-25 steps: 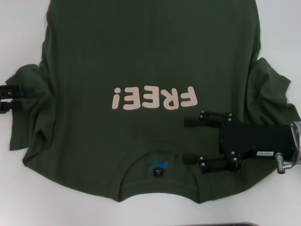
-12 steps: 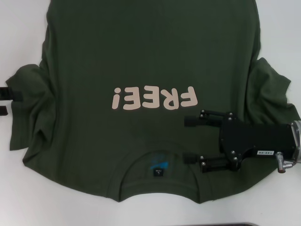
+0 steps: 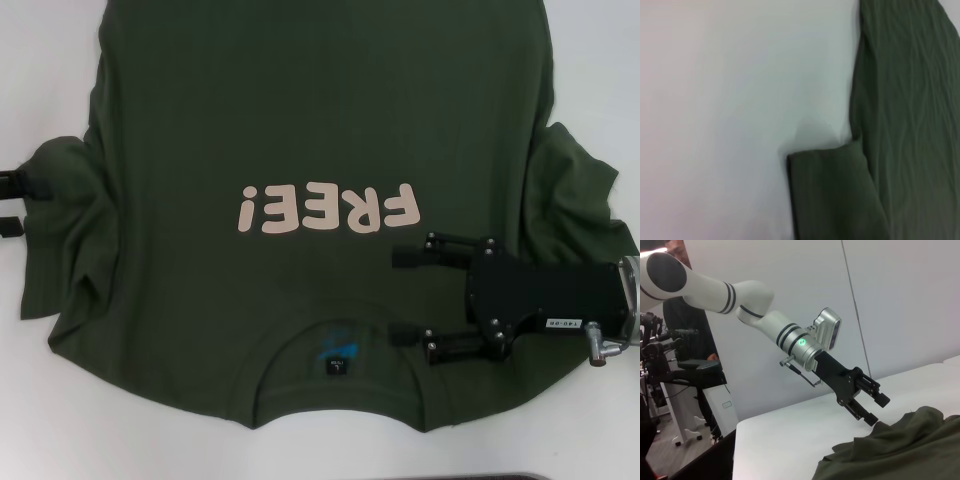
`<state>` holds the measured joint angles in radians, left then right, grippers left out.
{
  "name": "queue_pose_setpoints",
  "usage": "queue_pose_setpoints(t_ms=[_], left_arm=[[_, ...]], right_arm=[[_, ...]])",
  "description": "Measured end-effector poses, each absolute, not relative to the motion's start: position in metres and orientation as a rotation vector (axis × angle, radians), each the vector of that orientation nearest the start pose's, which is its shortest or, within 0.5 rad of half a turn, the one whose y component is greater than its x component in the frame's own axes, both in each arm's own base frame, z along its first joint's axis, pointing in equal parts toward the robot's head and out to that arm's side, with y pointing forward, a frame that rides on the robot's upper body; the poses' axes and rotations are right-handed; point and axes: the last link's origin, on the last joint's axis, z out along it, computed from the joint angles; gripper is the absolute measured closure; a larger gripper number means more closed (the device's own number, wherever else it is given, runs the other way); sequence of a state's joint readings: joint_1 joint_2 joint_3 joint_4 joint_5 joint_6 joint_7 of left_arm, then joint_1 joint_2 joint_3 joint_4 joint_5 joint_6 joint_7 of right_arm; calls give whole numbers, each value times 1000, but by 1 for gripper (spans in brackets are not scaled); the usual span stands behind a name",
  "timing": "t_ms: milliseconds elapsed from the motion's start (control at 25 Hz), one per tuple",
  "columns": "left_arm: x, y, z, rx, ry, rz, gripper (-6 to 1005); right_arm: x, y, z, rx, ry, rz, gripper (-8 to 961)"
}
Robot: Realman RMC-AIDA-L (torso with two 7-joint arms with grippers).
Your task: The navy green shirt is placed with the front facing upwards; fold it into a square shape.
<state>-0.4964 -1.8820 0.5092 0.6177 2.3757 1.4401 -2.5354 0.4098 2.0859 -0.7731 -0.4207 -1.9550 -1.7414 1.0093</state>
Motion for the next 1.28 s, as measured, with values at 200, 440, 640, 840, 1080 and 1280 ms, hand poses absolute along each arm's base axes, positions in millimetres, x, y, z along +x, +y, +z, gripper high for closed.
queue_pose_setpoints(t_ms=[200, 440, 640, 840, 1080, 1280], left_arm=[[-367, 323, 78, 2197, 2635, 534, 218], [-369, 325, 77, 2157, 2681, 546, 218], [-370, 326, 77, 2159, 2692, 551, 218], [-373, 327, 77, 2162, 2709, 548, 218], [-373, 327, 76, 2166, 2715, 540, 218], [-374, 327, 74, 2161, 2717, 536, 218]], right_arm=[[278, 246, -42, -2887, 448, 951, 57], [279, 245, -43, -2888, 453, 951, 57], [279, 245, -43, -2888, 456, 951, 57], [279, 244, -43, -2889, 456, 953, 57], [279, 244, -43, -2890, 456, 954, 57], [279, 245, -43, -2888, 456, 954, 57]])
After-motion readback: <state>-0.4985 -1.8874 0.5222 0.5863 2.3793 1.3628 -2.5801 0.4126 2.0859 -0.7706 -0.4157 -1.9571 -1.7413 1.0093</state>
